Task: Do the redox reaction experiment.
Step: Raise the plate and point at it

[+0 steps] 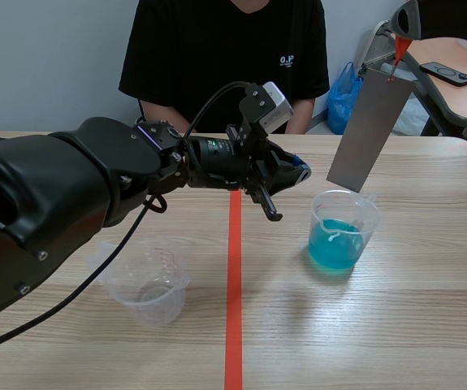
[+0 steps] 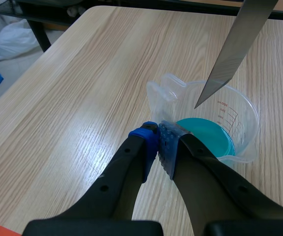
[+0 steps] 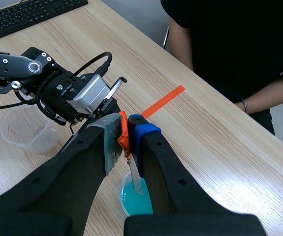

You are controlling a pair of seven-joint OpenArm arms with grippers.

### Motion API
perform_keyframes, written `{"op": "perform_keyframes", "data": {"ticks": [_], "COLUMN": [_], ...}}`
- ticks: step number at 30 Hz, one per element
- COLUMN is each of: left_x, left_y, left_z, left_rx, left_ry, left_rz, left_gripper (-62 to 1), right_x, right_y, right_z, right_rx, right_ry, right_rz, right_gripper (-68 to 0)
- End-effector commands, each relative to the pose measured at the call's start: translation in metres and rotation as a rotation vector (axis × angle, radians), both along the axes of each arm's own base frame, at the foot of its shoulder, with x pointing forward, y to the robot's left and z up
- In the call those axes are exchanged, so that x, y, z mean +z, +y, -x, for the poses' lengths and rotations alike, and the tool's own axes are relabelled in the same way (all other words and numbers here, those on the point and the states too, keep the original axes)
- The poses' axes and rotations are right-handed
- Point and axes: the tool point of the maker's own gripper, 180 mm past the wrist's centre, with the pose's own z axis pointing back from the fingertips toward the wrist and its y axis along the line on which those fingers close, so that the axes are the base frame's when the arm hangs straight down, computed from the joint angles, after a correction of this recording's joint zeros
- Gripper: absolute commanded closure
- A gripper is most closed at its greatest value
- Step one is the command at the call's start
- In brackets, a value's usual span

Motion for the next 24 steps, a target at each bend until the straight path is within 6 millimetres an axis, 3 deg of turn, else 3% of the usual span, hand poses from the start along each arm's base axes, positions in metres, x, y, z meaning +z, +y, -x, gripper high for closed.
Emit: {"op": "perform_keyframes", "data": {"ticks": [1, 19, 24], "left_x": [0.019, 0.020, 0.027], "left_y": [-0.004, -0.004, 0.006], "left_z": [-0.008, -0.008, -0.015], "left_rx": [-0.001, 0.001, 0.015], "left_ry": [-0.034, -0.034, -0.055], "left_rz": [0.038, 0.045, 0.070], "left_gripper": [-3.2, -3.2, -3.2], "right_x": [0.013, 0.013, 0.013], "right_y": [-0.001, -0.001, -0.001], "right_z": [-0.001, -0.001, -0.001], "right_rx": [0.002, 0.002, 0.002], "right_ry": [-0.034, -0.034, -0.034], "right_rz": [-0.011, -0.011, -0.011], "right_gripper": [-1.3, -1.3, -1.3]}}
